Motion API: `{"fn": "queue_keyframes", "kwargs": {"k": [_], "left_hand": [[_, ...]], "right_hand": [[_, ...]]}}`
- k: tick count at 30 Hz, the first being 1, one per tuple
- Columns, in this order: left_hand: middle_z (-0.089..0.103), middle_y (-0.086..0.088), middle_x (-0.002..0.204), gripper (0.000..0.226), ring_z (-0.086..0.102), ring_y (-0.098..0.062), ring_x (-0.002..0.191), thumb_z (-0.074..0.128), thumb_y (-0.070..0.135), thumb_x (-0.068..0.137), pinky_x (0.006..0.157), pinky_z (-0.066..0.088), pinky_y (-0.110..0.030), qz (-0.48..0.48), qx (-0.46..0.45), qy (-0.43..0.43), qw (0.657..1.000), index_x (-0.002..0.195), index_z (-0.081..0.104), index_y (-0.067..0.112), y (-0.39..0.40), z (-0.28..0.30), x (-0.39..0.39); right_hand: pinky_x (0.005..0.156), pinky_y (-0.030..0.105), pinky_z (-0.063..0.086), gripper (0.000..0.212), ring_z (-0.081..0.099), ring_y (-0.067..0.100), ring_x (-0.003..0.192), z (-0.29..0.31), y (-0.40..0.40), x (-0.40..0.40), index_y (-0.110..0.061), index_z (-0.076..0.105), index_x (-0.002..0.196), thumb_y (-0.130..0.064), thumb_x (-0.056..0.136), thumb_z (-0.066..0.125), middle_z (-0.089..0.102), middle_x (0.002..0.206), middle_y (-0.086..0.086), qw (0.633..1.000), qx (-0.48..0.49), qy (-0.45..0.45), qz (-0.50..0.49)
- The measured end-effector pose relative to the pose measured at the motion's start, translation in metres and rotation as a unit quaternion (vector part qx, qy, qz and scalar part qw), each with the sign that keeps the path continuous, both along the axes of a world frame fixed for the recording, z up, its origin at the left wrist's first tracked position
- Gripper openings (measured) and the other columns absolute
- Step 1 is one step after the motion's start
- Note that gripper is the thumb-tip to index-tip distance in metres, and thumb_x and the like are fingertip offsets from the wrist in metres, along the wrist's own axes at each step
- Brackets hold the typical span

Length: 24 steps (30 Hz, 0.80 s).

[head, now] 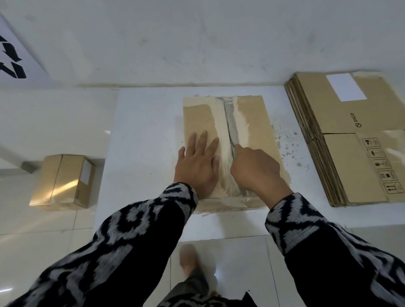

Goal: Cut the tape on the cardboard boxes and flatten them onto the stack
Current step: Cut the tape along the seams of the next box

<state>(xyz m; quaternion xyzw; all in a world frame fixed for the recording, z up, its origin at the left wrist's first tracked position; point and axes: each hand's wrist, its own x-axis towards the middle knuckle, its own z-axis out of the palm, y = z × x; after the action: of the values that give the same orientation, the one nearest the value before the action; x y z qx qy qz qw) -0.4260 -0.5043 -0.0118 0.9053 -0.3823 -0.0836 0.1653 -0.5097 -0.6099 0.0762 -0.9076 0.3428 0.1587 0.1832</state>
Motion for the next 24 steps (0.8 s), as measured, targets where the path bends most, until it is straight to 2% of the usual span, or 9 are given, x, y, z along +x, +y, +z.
{"fn": "queue_keyframes", "kwargs": {"k": [4,8,12,18,21,24], "left_hand": [[0.005,0.001,0.166,0.052,-0.004,-0.023,0.152,0.022,0.039,0.105,0.121,0.011,-0.048,0.004,-0.002,0.000,1.000,0.156,0.019,0.030,0.000,-0.002,0.001],[0.005,0.002,0.166,0.052,-0.003,-0.023,0.152,0.022,0.038,0.105,0.121,0.013,-0.049,0.004,0.000,-0.002,1.000,0.156,0.020,0.030,-0.001,-0.002,0.000],[0.007,0.001,0.166,0.052,-0.002,-0.023,0.152,0.023,0.038,0.104,0.120,0.014,-0.049,0.004,-0.007,-0.001,1.000,0.156,0.022,0.029,0.000,-0.002,0.001],[0.005,0.002,0.166,0.052,-0.003,-0.023,0.152,0.023,0.037,0.104,0.120,0.012,-0.048,0.003,-0.003,0.003,1.000,0.155,0.020,0.030,-0.001,-0.002,0.002],[0.005,0.002,0.166,0.052,-0.003,-0.023,0.152,0.023,0.037,0.104,0.120,0.011,-0.049,-0.002,0.001,0.002,1.000,0.155,0.020,0.030,0.000,-0.003,0.000],[0.005,-0.002,0.166,0.052,-0.004,-0.027,0.152,0.023,0.036,0.104,0.120,0.006,-0.050,-0.003,0.021,-0.009,1.000,0.155,0.020,0.028,-0.001,0.000,0.002]], "right_hand": [[0.065,0.032,0.040,0.046,0.050,0.023,0.086,0.006,-0.003,0.000,-0.023,0.047,0.138,-0.018,0.093,0.038,0.061,0.117,0.004,0.999,-0.019,0.030,0.020],[0.052,0.028,0.032,0.032,0.053,0.021,0.078,0.006,-0.002,-0.004,-0.018,0.059,0.117,-0.016,0.093,0.038,0.059,0.095,0.000,0.995,-0.018,0.080,0.054],[0.055,0.029,0.035,0.043,0.052,0.020,0.082,0.006,0.003,-0.020,-0.022,0.051,0.135,-0.015,0.095,0.035,0.060,0.105,0.001,0.995,-0.009,0.070,0.070],[0.068,0.030,0.038,0.046,0.050,0.020,0.093,0.018,0.008,-0.041,-0.026,0.040,0.146,-0.019,0.101,0.033,0.057,0.124,-0.001,0.993,0.004,0.073,0.091],[0.067,0.030,0.038,0.049,0.046,0.018,0.090,0.019,0.012,-0.047,-0.027,0.036,0.149,-0.019,0.101,0.033,0.058,0.124,-0.001,0.993,0.008,0.074,0.086],[0.074,0.032,0.046,0.046,0.052,0.021,0.093,0.018,0.013,-0.051,-0.025,0.041,0.146,-0.019,0.101,0.032,0.059,0.122,0.001,0.995,0.021,0.060,0.072]]}}
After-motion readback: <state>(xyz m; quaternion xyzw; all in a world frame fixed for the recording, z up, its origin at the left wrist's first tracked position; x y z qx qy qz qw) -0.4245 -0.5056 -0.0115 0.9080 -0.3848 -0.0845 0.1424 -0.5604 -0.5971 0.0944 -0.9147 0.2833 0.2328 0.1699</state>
